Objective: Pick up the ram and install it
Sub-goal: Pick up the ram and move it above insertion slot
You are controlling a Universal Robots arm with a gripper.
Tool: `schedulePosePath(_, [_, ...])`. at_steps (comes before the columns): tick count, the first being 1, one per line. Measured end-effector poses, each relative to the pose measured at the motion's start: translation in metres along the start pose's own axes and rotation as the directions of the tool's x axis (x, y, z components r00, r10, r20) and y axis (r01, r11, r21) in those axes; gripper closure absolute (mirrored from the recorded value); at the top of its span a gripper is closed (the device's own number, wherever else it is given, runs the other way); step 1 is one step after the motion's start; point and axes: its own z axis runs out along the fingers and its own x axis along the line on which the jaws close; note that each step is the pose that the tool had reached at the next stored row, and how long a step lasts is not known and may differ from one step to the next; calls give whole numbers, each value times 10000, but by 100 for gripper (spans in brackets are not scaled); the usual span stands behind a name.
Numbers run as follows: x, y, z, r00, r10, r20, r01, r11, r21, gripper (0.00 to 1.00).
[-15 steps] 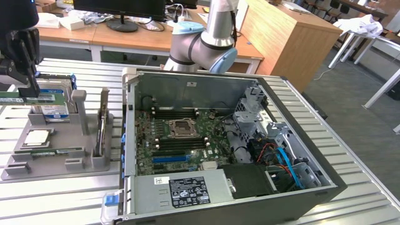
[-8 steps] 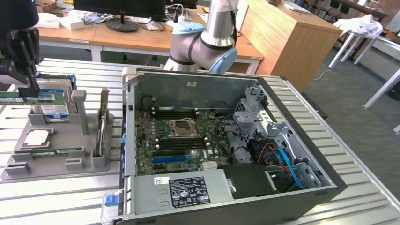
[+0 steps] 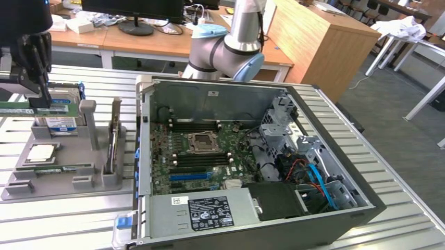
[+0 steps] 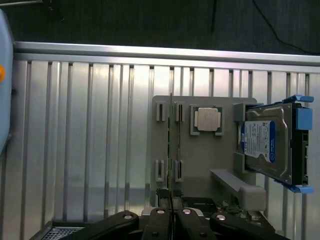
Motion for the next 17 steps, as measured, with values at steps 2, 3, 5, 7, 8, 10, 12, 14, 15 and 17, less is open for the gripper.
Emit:
schedulePosePath(2, [1, -30, -1, 10000, 0, -1, 0, 10000, 0, 89])
schedulePosePath(3, [1, -46, -2, 10000, 0, -1, 0, 10000, -1, 89])
schedulePosePath(5, [1, -80, -2, 10000, 1, 0, -1, 10000, 0, 89])
schedulePosePath(7, [1, -121, -4, 10000, 1, -1, -1, 10000, -1, 89])
schedulePosePath(8, [2, -141, -4, 10000, 1, 0, -1, 10000, 0, 89])
schedulePosePath(10, [2, -183, -5, 10000, 1, 0, -1, 10000, 0, 89])
schedulePosePath(12, [3, -226, -6, 10000, 0, 0, 0, 10000, 0, 89])
schedulePosePath(14, [4, -270, -8, 10000, 0, 0, 0, 10000, 0, 89])
schedulePosePath(15, [5, -293, -9, 10000, 0, 0, 0, 10000, 0, 89])
schedulePosePath(17, [5, -338, -10, 10000, 1, -1, -1, 10000, 0, 89])
